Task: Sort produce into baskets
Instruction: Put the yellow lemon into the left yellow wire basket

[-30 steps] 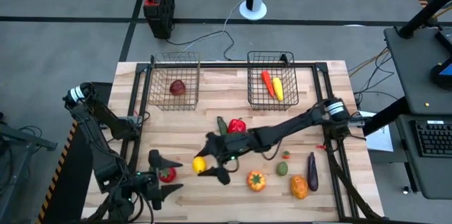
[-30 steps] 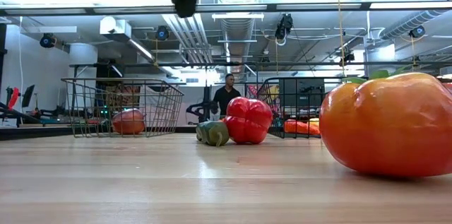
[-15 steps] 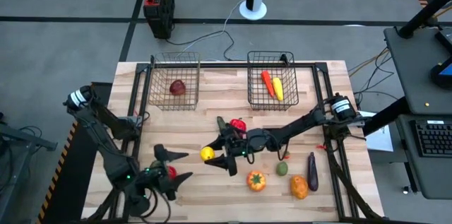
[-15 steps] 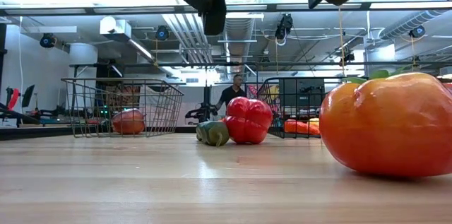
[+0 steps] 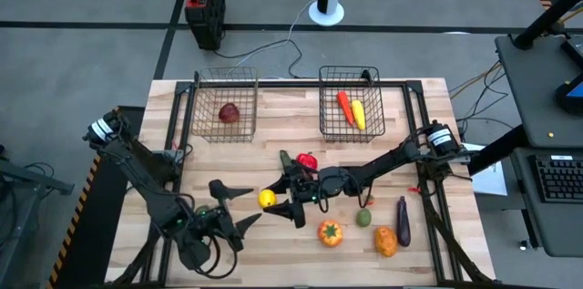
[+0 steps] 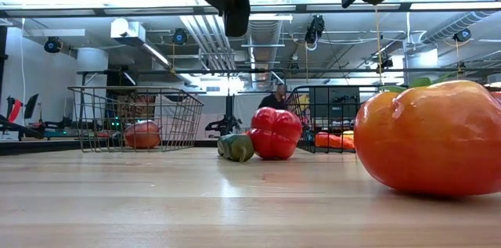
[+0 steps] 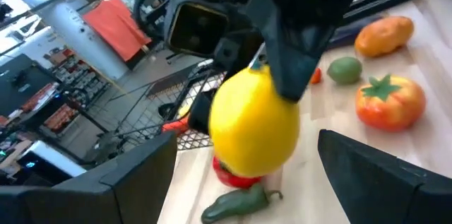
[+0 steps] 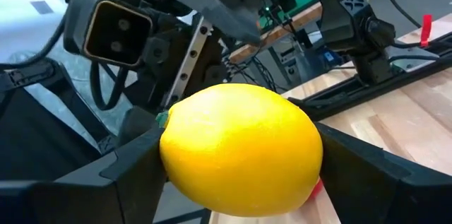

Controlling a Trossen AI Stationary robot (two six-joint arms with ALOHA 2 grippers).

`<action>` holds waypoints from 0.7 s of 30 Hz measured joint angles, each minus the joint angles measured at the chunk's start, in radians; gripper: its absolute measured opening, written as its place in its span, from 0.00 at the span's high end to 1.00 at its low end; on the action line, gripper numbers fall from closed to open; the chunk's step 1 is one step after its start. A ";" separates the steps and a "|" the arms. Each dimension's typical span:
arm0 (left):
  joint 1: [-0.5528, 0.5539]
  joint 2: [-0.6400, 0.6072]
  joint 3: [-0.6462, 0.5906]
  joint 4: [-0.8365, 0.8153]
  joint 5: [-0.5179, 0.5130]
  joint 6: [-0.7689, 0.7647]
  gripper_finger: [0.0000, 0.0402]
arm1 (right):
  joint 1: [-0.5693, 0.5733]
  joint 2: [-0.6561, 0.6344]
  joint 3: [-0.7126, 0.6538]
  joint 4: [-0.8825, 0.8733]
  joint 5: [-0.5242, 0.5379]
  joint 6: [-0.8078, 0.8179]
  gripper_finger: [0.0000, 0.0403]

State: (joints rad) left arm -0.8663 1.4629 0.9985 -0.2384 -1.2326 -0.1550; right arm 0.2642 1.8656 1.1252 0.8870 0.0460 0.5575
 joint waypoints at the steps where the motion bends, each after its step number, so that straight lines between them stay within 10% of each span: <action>1: 0.005 0.004 0.000 0.014 0.018 0.010 0.19 | 0.000 0.000 0.000 -0.002 0.000 0.000 0.22; 21: 0.101 0.077 0.000 0.205 0.082 0.173 0.20 | 0.004 0.000 0.000 -0.015 0.000 -0.034 0.21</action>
State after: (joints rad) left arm -0.7654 1.5398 0.9981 -0.0334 -1.1510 0.0177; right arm 0.2680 1.8656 1.1252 0.8717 0.0456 0.5237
